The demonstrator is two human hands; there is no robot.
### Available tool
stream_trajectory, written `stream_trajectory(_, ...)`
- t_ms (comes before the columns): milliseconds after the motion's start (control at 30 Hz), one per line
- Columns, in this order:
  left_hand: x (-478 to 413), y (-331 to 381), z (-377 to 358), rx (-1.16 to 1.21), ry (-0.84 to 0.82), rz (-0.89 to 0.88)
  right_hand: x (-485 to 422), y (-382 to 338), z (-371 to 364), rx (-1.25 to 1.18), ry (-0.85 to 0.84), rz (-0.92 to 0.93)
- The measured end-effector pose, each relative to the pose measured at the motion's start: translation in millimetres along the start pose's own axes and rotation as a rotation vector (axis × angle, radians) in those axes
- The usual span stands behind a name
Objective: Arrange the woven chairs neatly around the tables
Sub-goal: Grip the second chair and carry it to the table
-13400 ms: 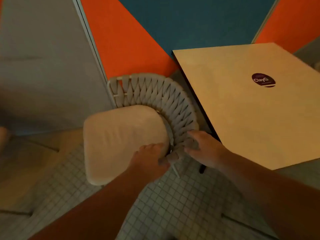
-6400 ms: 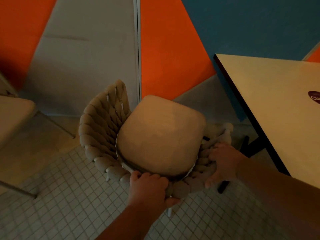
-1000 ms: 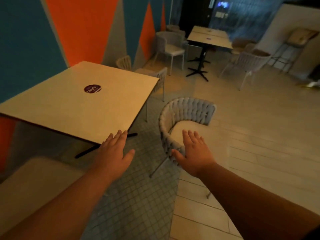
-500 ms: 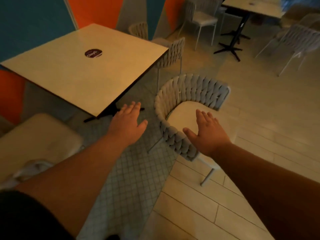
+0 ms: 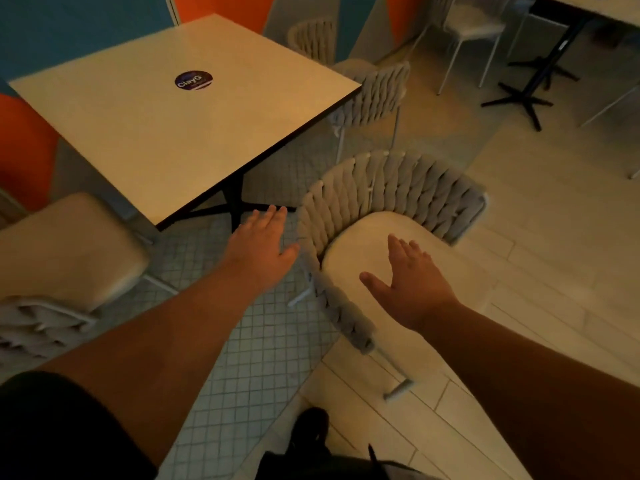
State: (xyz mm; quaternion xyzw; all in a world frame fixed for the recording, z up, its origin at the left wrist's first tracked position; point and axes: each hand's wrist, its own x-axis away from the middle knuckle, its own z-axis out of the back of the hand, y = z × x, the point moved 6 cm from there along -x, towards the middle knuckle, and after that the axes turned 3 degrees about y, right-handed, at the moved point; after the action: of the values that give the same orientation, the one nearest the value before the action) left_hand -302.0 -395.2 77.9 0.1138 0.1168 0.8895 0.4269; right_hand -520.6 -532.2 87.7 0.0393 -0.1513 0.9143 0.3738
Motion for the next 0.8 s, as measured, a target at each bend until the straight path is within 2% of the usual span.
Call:
stream_trajectory(200,-55,30,-25,-0.067,-0.002,0.025,-46,24,-20,-0.046,-0.100,0.045)
stream_trajectory(300,-72,30,-45,-0.091,-0.011,0.084,-62,26,-46,-0.054,-0.187,0.135)
stream_trajectory(500,-67,22,-101,-0.197,-0.092,0.165,-61,18,-101,-0.169,-0.295,0.239)
stream_trajectory(667,-64,16,-124,-0.399,-0.250,0.055,-54,5,-140,-0.218,-0.331,0.246)
stream_trajectory(800,-83,17,-140,-0.610,-0.354,-0.091,-57,-16,-168,-0.320,-0.266,0.172)
